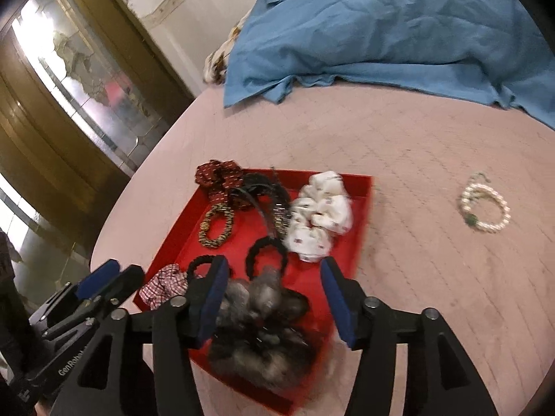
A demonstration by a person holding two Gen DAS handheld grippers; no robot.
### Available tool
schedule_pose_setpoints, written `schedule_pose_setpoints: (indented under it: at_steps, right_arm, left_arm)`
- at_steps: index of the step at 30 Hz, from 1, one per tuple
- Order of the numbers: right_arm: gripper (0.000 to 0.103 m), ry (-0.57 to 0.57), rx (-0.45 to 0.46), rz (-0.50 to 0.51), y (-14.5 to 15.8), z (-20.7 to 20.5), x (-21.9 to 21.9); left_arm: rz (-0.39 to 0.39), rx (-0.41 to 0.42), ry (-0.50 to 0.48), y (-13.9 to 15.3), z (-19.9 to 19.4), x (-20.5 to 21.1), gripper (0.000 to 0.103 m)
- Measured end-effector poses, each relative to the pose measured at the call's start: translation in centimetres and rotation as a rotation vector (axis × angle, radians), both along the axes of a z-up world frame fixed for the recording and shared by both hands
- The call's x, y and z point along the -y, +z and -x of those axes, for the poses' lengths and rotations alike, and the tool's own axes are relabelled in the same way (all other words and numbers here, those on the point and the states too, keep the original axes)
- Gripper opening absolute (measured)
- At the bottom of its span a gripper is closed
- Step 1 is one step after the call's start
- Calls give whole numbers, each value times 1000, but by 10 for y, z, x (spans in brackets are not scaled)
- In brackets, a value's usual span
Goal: Organize jewelry
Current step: 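Lower the beaded tie with left while right carries the wavy tie into the tray, open both, then move both open grippers from the tray to the two bracelets on the bed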
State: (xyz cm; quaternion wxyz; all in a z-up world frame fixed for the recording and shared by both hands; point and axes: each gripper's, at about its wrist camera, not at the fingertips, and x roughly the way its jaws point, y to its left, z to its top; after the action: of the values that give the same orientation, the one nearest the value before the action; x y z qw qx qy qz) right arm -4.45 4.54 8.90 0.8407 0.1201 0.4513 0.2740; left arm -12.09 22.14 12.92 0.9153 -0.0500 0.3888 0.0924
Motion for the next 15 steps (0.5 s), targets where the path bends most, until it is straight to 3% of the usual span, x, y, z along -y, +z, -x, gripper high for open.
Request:
schedule_pose_setpoints:
  at_steps: [6,15]
  right_arm:
    - [64,-63,-10,1,-3,10,34]
    - [75,-169,-15,28,-19,21,90]
  left_arm:
    - [-38,5,-52,8,7,20,60]
    - [-83,-10,-116,10,10,48,61]
